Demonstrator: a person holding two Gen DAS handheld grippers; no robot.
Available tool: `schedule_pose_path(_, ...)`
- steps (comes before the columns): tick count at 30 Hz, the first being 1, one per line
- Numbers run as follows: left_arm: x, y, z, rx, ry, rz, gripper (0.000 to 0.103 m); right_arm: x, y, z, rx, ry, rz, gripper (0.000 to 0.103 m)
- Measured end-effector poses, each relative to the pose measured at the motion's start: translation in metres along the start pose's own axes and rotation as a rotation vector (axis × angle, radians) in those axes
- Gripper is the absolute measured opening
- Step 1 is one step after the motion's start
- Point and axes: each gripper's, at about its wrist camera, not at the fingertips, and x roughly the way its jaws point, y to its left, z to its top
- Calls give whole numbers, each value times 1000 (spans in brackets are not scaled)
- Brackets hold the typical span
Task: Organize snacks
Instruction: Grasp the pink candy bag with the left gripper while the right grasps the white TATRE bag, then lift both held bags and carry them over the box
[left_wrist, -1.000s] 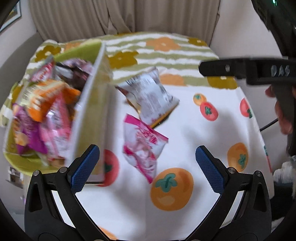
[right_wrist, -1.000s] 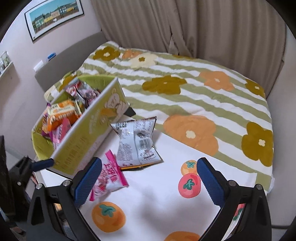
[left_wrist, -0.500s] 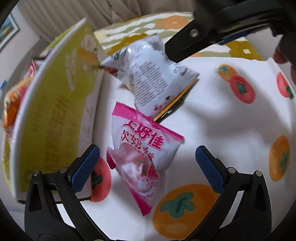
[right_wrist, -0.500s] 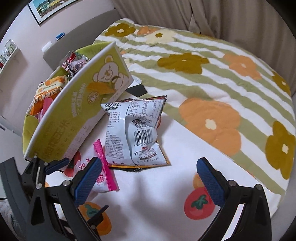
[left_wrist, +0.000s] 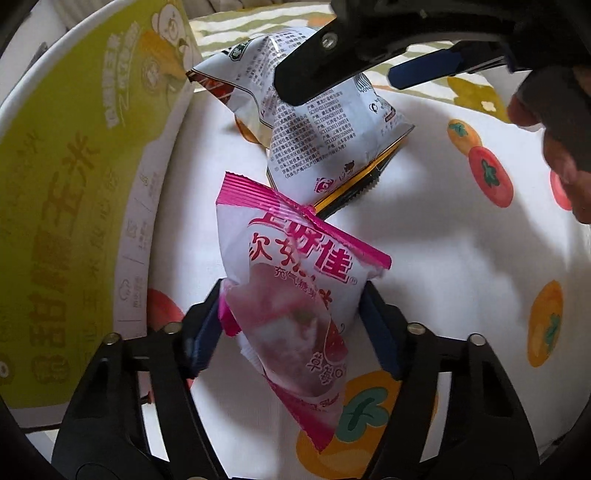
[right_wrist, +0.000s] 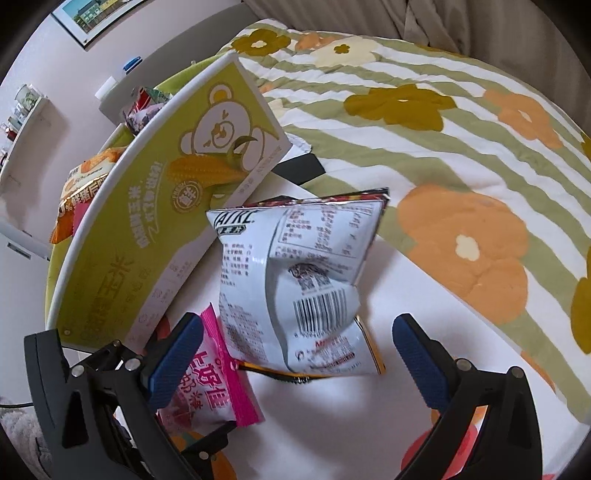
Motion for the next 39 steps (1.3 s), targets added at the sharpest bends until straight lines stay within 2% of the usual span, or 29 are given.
schedule_pose_path(6,-5,15,0,-16,14,-53,54,11,4,9,-22,6,9,102)
schedule_pose_path(9,-6,21,-3,-10,24,-53,54,19,4,13,-19,16,10,102)
schedule_pose_path(14,-8,7,-10,20,26,-36,54,29,4,14,-7,37,12,98)
schedule_pose_path(16,-7,2,-12,25,25,-34,54,32,4,14,-9,45,14,86)
schedule_pose_path(21,0,-8,-6,19,29,-48,53,32,7,10,-32,45,-6,71)
schedule_pose_path(31,-21,-21,-4,80,-14,-86,53,-4,4,-4,-6,-27,-66,70)
schedule_pose_path(39,-66,-23,3,105,-91,-140,53,-66,2,-10,43,-112,-133,70)
